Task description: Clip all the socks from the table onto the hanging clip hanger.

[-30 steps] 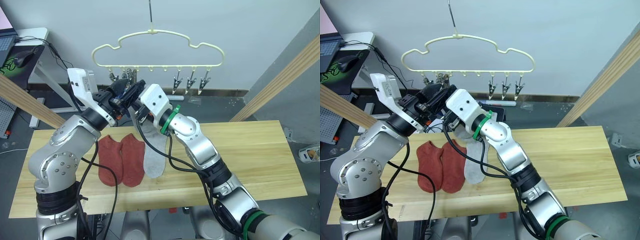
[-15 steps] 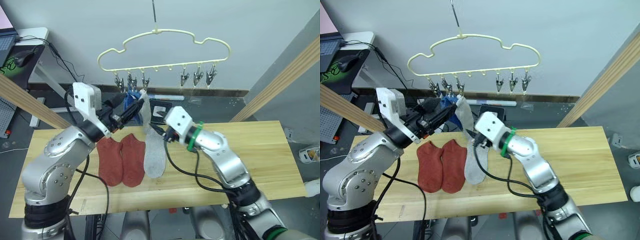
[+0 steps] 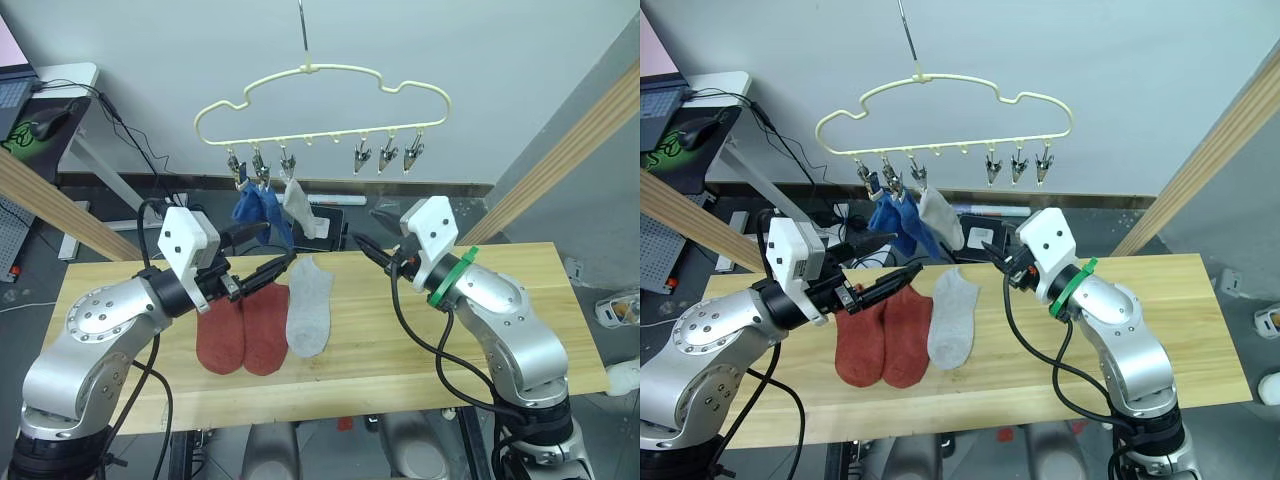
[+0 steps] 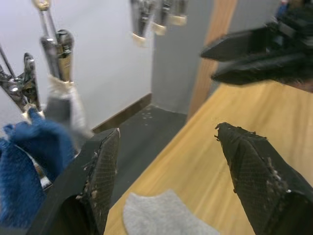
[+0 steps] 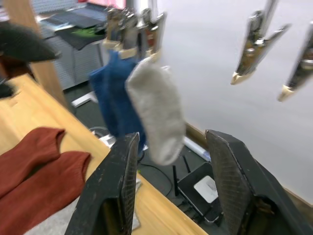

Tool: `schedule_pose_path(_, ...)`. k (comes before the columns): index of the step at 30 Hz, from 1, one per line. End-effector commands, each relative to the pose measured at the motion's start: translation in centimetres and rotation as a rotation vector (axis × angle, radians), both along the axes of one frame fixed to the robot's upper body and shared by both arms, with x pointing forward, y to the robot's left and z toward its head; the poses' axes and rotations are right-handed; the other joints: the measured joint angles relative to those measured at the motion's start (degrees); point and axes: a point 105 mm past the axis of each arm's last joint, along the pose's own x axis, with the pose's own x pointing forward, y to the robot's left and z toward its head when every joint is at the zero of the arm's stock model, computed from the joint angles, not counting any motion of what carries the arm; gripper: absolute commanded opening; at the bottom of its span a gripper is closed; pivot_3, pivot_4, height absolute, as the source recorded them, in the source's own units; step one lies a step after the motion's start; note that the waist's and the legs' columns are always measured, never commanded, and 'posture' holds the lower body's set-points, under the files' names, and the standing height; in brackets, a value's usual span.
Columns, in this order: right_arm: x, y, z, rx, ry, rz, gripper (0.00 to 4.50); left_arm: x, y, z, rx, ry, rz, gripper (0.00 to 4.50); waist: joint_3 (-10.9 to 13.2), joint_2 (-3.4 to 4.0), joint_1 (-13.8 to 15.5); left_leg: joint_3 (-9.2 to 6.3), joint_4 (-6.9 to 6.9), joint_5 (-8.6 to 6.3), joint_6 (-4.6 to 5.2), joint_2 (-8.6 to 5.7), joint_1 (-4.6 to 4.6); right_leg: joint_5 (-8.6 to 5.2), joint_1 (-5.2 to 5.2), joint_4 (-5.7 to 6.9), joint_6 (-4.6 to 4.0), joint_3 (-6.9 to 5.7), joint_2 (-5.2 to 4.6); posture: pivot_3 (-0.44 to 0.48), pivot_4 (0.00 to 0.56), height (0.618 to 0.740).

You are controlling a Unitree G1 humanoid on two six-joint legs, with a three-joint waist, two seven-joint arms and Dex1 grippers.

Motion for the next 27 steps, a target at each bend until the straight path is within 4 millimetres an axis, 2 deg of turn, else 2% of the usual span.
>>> schedule_pose_path(1, -1.0, -0.4, 1.7, 0.05, -0.051, -0.009, 2.22, -0.6, -0.1, 0.5, 0.03, -0.042, -0.036, 3.44, -0.38, -0.02, -0.03, 0.0, 0.0, 0.0, 0.0, 0.0, 0.0, 0.0, 0.0, 0.0, 0.0, 0.0, 0.03, -0.149, 0.261, 0.74)
schedule_pose_path(12, -0.4, -0.3, 1.8, 0.051, -0.047, -0.037, 2.22, -0.5, -0.2, 0.5, 0.032, -0.063, -0.029, 3.44, -0.82, -0.04, -0.06, 0.01, 0.02, 0.01, 0.02, -0.02, 0.0, 0.0, 0.0, 0.01, 0.0, 0.02, 0.09, -0.124, 0.27, 0.74)
schedule_pose_path(23, 0.0, 0.5, 3.4, 0.11, -0.098, -0.067, 2.22, -1.0, 0.1, 0.7, -0.001, -0.052, 0.013, 3.44, -0.69, 0.05, 0.01, 0.0, 0.01, 0.01, 0.04, 0.0, 0.01, -0.01, 0.0, 0.01, 0.01, 0.05, 0.11, -0.117, 0.371, 0.74)
schedule_pose_path(26, 0.0, 0.6, 3.3, 0.121, -0.087, -0.072, 1.67, -0.9, -0.1, 0.8, 0.0, -0.049, 0.008, 3.44, -0.57, 0.13, 0.04, 0.02, 0.01, 0.0, 0.05, -0.01, 0.02, -0.02, 0.0, 0.0, 0.02, 0.07, 0.12, -0.121, 0.383, 0.74)
schedule_pose_path(27, 0.0, 0.8, 3.2, 0.12, -0.082, -0.068, 1.32, -0.8, -0.2, 0.8, -0.003, -0.048, 0.005, 3.44, -0.52, 0.15, 0.06, 0.01, 0.0, 0.0, 0.05, -0.01, 0.01, -0.03, 0.0, 0.0, 0.03, 0.08, 0.12, -0.122, 0.386, 0.74)
